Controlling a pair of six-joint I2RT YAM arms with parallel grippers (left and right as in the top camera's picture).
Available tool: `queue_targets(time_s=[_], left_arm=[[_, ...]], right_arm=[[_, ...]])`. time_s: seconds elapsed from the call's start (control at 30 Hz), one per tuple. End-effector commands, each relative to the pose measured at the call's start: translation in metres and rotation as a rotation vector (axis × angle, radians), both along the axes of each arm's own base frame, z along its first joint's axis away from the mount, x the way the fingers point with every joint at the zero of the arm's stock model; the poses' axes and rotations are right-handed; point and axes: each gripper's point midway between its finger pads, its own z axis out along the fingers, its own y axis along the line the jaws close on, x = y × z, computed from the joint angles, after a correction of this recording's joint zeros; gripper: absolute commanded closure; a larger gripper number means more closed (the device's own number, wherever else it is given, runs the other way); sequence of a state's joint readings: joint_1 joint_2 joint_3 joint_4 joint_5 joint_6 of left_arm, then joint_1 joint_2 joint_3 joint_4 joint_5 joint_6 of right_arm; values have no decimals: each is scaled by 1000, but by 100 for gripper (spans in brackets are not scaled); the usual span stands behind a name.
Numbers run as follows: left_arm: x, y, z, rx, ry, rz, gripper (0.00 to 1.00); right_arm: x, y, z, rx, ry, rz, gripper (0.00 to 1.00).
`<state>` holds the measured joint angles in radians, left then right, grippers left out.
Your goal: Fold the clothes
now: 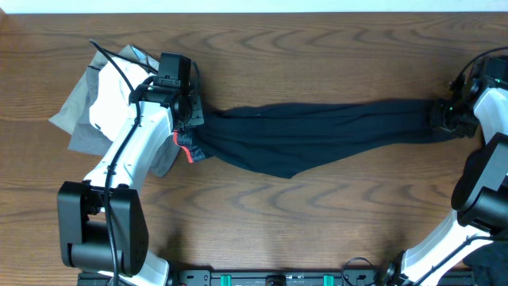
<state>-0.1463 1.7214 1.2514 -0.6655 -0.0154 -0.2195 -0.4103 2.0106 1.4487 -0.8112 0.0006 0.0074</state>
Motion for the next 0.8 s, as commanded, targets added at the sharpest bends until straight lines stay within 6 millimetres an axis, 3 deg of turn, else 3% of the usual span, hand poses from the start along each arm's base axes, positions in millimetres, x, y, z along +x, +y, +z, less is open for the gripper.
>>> queue_targets(time_s=[0.0,0.27,0.77], left_arm=[[7,5,11,20,-36,5,83],[8,5,12,19,-41,6,83],[20,4,17,11,-93,7,88]], right_arm=[[3,-4,9,-34,-25,3,76],[17,-18,15,-102,-79,-9,99],[66,-38,39,-192,-300,-14,99]])
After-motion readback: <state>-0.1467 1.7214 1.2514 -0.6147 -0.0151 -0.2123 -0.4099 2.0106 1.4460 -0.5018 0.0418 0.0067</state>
